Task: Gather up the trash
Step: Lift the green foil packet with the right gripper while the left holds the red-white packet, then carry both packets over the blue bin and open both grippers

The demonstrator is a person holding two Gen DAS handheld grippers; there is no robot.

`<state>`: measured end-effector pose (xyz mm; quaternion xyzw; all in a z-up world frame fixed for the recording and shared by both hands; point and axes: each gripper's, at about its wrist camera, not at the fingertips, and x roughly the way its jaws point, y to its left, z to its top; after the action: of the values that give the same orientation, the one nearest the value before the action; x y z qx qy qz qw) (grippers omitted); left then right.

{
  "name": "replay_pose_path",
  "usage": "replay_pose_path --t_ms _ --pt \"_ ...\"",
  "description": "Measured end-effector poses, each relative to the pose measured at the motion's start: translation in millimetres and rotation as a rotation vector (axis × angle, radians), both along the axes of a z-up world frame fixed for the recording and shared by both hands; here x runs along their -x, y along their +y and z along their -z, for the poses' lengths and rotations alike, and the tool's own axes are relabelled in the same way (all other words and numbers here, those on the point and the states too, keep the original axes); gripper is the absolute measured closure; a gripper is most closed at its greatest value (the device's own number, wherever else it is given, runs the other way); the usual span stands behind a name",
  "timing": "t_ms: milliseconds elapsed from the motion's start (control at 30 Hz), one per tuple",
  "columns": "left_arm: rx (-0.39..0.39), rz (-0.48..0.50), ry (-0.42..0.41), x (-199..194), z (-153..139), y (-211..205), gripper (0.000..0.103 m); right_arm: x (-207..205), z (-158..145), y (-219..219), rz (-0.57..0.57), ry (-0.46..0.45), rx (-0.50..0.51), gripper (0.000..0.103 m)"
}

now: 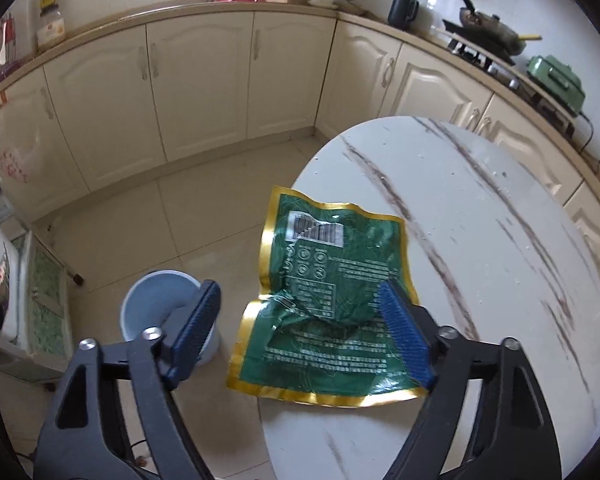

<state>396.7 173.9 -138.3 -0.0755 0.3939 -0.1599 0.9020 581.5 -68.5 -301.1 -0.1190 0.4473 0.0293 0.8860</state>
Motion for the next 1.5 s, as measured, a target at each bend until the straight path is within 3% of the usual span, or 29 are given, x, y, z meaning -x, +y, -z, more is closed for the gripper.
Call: replay_pose_path --t_ms 133,200,300,433,467,500,833,967,1100,1267,1500 --pt "0.002 0.000 0.003 -3 3 4 0.098 10 -3 -6 0.001 -0.020 -0.053 0.046" --pt "0.003 -0.001 0.002 -4 4 9 0.098 14 -3 -8 -0.009 -0.021 -0.100 0.061" --pt "0.003 -0.006 0.001 -3 4 11 0.098 19 -2 -4 -0.013 -0.028 -0.094 0.070" --pt "0.002 -0.002 -0.001 -1 4 10 0.098 20 -3 -10 -0.006 -0.029 -0.143 0.074" --pt "0.001 -0.002 -0.001 -1 5 11 0.098 21 -4 -13 -0.002 -0.033 -0.163 0.078" --pt "0.001 -0.003 -0.001 -2 5 12 0.098 22 -6 -16 0.006 -0.039 -0.180 0.090" --pt "0.000 -0.012 0.008 -11 10 20 0.098 29 -23 -48 0.032 -0.088 -0.346 0.097" --pt "0.003 -0.033 0.031 -20 19 30 0.098 29 -35 -31 -0.036 -0.111 -0.370 0.097" --pt "0.002 -0.060 0.071 -35 34 42 0.098 23 -35 13 -0.150 -0.092 -0.411 0.097" --pt "0.003 -0.103 0.160 -70 73 67 0.098 -2 6 84 -0.281 0.023 -0.432 0.097" --pt "-0.021 -0.148 0.317 -131 153 90 0.098 -63 136 139 -0.270 0.279 -0.440 0.097"
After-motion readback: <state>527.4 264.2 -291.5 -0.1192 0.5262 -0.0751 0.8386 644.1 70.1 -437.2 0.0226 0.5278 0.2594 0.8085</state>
